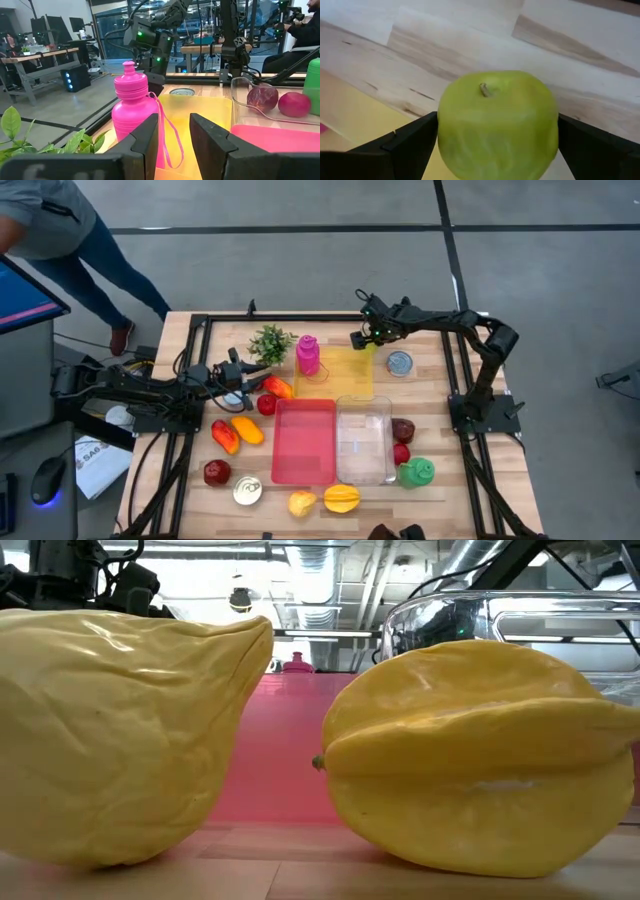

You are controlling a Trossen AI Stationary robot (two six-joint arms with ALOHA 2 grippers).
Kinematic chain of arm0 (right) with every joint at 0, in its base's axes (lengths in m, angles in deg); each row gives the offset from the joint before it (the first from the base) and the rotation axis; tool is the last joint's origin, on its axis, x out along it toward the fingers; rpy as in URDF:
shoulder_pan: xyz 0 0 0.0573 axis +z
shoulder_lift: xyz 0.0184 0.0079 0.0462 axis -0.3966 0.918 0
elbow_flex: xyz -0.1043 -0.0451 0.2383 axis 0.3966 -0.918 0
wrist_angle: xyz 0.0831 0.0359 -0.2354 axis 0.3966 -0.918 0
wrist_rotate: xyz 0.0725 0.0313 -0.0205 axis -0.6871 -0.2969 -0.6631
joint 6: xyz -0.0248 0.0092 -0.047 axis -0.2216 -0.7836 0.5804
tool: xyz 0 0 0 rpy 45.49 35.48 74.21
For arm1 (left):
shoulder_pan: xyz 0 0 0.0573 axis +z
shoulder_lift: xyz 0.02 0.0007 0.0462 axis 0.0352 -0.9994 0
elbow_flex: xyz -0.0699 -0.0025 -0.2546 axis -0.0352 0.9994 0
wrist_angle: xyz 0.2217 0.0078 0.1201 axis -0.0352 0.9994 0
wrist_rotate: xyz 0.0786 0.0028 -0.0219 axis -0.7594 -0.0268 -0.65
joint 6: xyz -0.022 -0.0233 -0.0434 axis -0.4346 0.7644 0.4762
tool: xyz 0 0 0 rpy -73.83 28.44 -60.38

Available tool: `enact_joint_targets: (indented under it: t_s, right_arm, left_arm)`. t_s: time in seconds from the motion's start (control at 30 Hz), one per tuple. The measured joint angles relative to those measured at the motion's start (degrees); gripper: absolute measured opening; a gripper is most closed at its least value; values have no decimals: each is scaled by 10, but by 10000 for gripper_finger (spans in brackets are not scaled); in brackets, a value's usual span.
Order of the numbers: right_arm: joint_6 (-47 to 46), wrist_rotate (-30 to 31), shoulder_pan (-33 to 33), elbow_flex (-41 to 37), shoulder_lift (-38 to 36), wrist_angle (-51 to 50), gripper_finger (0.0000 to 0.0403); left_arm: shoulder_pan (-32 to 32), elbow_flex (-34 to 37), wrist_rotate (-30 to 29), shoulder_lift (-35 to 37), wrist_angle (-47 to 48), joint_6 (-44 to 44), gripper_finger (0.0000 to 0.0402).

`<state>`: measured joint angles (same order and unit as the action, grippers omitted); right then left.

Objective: Pick & Place Food Item
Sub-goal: Put the green apple into the transparent bin

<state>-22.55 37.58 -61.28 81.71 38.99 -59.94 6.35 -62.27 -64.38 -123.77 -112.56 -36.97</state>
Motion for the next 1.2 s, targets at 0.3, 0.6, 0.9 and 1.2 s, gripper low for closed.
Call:
enact_joint_targets:
  t_s: [0.3,0.6,0.9,1.2]
  right_arm:
    - [44,3,7,0,0,2,375]
    - [60,1,7,0,-1,2,340]
    - [85,0,7,-1,-16,4,313]
    - [107,7,-4,-1,-93,24,315]
  left_arm:
    - [0,0,0,0,0,0,99]
    - [0,0,0,0,0,0,99]
    - [0,0,0,0,0,0,99]
    - [0,0,0,0,0,0,99]
